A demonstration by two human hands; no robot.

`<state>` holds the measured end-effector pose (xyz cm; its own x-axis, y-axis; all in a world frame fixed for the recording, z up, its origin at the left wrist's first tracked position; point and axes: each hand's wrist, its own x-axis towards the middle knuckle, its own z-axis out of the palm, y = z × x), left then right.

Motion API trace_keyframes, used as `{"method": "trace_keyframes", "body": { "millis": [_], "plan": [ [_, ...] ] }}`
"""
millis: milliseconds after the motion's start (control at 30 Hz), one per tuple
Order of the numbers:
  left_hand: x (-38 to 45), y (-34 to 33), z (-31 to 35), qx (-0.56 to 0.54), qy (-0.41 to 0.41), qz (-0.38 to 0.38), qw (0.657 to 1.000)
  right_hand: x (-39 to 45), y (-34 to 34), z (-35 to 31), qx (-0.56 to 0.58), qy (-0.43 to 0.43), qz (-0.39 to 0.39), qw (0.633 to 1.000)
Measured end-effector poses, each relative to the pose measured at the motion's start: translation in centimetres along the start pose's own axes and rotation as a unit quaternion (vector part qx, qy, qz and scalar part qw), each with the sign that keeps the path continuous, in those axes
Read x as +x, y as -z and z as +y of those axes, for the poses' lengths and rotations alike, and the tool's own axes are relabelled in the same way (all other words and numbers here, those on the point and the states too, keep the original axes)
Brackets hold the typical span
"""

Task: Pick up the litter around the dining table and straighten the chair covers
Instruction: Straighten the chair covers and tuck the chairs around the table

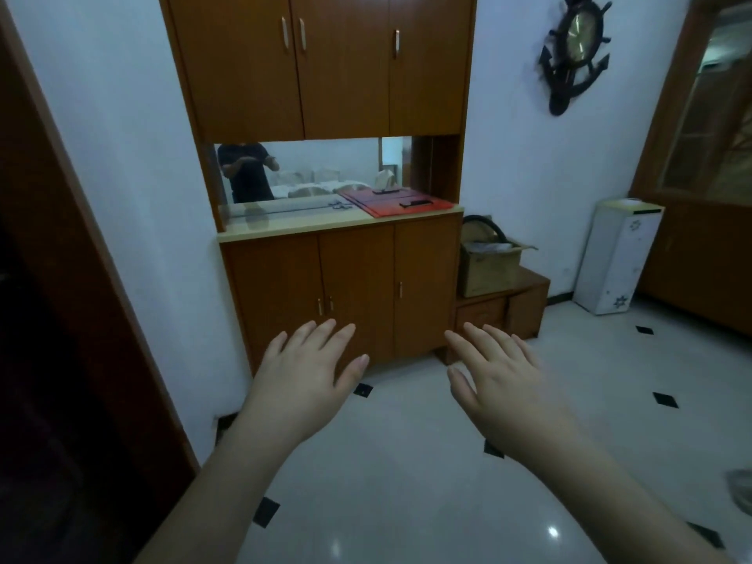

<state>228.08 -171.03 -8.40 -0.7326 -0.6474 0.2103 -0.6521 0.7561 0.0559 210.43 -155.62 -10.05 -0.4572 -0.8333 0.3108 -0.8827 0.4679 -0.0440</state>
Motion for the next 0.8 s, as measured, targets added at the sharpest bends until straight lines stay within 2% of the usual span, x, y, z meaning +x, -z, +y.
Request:
{"method": "trace_keyframes", "body": {
  "millis": [167, 367, 667, 800],
  "plan": [
    [8.5, -2.8, 3.0, 0.005, -0.062, -0.01, 0.998, 4.8, -1.8, 4.5, 0.001, -0.047, -0.007, 0.999],
    [20.8, -6.4, 8.4, 0.007, -0.126, 0.023, 0.992, 11.6, -4.3, 12.9, -0.017, -0.103, -0.006, 0.994],
    [35.3, -9.2, 17.6, -0.007, -0.175, 0.012, 0.984, 21.3, -6.0, 23.8, -0.068, -0.155, 0.0, 0.986],
    [40.9, -10.7, 20.4, 0.019, -0.213, 0.042, 0.976, 24.1, -7.9, 27.9, -0.069, -0.2, -0.022, 0.977]
  ]
}}
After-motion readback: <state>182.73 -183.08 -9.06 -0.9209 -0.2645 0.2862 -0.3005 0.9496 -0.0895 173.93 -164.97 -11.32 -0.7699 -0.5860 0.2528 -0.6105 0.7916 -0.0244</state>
